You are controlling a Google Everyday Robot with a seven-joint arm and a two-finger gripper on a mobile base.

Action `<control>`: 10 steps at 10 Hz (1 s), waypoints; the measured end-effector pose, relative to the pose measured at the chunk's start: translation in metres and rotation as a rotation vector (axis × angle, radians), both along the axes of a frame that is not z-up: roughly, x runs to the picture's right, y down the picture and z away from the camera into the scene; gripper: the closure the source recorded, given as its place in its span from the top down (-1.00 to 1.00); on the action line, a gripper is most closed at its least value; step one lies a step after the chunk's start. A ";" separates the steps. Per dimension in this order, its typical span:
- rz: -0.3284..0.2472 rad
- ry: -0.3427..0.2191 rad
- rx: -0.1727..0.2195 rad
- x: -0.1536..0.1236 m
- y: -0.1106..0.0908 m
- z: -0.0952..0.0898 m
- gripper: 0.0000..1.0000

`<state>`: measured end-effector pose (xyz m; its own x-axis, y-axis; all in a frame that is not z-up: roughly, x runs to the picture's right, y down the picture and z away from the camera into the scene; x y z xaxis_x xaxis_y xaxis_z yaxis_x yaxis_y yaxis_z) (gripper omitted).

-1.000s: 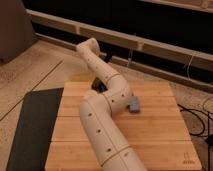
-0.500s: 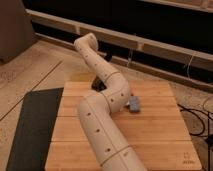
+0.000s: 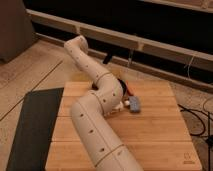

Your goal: Push the eraser across the table

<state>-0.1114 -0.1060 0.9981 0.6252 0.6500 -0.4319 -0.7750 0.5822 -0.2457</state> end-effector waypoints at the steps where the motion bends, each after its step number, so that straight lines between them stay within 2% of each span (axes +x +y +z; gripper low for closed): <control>1: 0.001 -0.003 0.000 -0.002 0.000 0.000 -1.00; 2: 0.006 -0.007 -0.004 -0.004 0.002 0.000 -1.00; 4: 0.047 -0.049 -0.072 -0.025 0.027 0.003 -1.00; 5: 0.039 -0.054 -0.095 -0.037 0.038 0.004 -1.00; 6: 0.030 -0.044 -0.116 -0.044 0.047 0.004 -1.00; 8: 0.019 0.016 -0.129 -0.040 0.054 0.002 -1.00; 10: 0.050 0.074 -0.150 -0.029 0.061 0.001 -1.00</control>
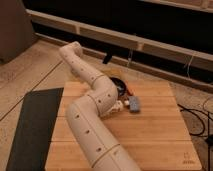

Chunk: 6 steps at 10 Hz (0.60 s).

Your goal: Push the eraser across the table

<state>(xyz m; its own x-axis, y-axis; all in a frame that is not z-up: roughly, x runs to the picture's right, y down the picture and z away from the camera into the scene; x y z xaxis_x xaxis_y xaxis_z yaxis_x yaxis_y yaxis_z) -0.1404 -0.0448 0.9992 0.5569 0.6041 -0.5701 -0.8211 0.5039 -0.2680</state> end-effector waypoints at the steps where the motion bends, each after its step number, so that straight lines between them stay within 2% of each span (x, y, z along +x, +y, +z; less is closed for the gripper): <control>1: 0.026 0.040 -0.023 0.012 0.009 0.002 -1.00; 3: 0.050 0.082 -0.075 0.023 0.029 0.005 -1.00; 6: 0.046 0.154 -0.142 0.044 0.053 0.005 -1.00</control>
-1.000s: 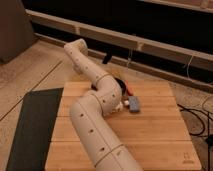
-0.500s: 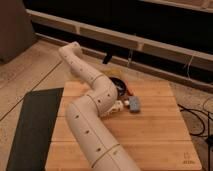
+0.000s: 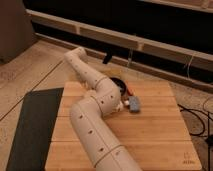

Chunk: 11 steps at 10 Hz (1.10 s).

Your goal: Push the eraser across the table

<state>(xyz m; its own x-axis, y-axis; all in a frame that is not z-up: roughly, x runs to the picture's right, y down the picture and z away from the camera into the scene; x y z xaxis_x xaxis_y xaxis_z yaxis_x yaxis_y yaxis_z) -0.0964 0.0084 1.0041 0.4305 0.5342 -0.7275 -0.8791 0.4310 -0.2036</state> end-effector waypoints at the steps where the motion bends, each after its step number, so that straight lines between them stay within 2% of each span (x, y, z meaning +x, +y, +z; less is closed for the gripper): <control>1: -0.001 0.008 -0.004 0.004 0.001 0.000 -1.00; 6: -0.009 0.014 0.004 0.005 -0.001 0.001 -1.00; 7: -0.034 0.010 0.020 0.007 -0.006 0.003 -1.00; 8: -0.078 -0.001 0.056 0.009 -0.017 0.006 -1.00; 11: -0.084 -0.003 0.061 0.010 -0.019 0.007 -1.00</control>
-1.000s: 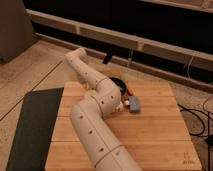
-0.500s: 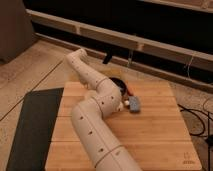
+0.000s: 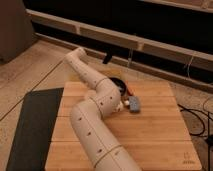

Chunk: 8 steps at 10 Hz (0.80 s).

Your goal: Push the eraser across the table

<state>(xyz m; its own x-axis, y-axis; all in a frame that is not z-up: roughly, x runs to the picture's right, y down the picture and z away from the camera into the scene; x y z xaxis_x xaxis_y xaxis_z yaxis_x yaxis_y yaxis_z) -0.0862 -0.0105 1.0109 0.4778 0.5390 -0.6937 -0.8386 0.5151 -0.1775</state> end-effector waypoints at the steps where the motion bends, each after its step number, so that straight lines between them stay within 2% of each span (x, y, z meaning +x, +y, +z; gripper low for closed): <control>1: -0.001 -0.001 0.000 -0.001 0.000 0.000 -1.00; 2: 0.004 -0.002 -0.006 0.000 0.002 0.000 -1.00; 4: 0.033 0.047 -0.029 0.025 0.010 0.000 -1.00; 8: 0.024 0.051 -0.018 0.027 0.006 0.000 -1.00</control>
